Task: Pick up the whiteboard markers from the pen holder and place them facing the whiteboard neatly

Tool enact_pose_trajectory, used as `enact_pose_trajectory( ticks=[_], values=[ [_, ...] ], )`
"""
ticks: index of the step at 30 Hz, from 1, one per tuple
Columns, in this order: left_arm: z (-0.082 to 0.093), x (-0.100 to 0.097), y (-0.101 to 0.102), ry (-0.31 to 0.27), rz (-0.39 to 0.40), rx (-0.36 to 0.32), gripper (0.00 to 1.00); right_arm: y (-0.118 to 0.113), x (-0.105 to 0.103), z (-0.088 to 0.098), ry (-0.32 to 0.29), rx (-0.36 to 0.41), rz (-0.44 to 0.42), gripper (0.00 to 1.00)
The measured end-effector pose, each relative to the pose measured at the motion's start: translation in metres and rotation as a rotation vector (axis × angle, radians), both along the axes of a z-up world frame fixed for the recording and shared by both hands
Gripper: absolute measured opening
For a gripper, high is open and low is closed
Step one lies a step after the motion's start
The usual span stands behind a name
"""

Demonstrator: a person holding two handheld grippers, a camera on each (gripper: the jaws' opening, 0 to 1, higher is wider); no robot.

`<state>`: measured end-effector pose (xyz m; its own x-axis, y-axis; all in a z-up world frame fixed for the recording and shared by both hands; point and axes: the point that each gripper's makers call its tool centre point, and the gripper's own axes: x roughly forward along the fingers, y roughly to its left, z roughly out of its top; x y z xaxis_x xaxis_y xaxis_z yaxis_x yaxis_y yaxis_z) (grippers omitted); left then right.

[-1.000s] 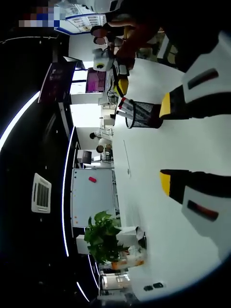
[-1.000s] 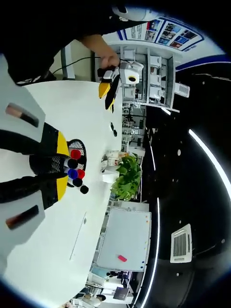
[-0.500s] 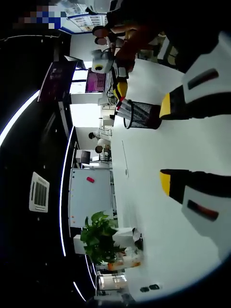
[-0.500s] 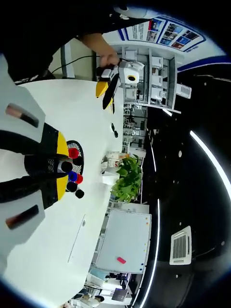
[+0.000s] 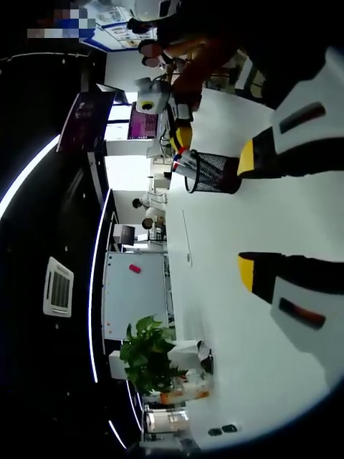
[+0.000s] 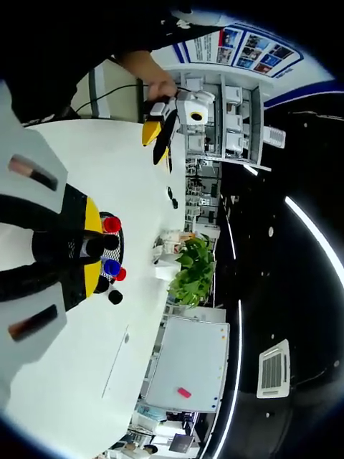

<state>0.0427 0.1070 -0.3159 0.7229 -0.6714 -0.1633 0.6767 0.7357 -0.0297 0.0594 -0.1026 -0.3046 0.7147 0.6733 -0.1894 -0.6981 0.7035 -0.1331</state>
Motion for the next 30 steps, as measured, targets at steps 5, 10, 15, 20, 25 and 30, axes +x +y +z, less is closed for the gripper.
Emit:
enact_pose_trajectory(
  ticks=[5,10,15,20,25,30],
  values=[
    [-0.001,0.000,0.001,0.002,0.002,0.003,0.42,-0.001,0.001,0.004,0.002,0.016,0.005,0.15],
    [-0.003,0.000,0.000,0.005,0.002,0.003,0.42,0.001,0.000,0.003,0.005,0.022,0.010,0.13],
    [-0.005,-0.001,-0.004,0.010,-0.008,0.005,0.42,-0.002,-0.002,0.006,0.004,0.073,-0.005,0.13],
    [-0.011,-0.003,-0.013,0.023,-0.028,0.006,0.42,-0.006,-0.006,0.012,0.024,0.121,-0.013,0.13],
    [-0.010,-0.003,-0.017,0.022,-0.038,0.007,0.42,-0.013,-0.010,0.033,-0.009,0.137,-0.024,0.13],
    [-0.008,-0.003,-0.015,0.017,-0.031,0.006,0.42,-0.020,-0.016,0.056,-0.044,0.158,-0.028,0.13]
  ],
)
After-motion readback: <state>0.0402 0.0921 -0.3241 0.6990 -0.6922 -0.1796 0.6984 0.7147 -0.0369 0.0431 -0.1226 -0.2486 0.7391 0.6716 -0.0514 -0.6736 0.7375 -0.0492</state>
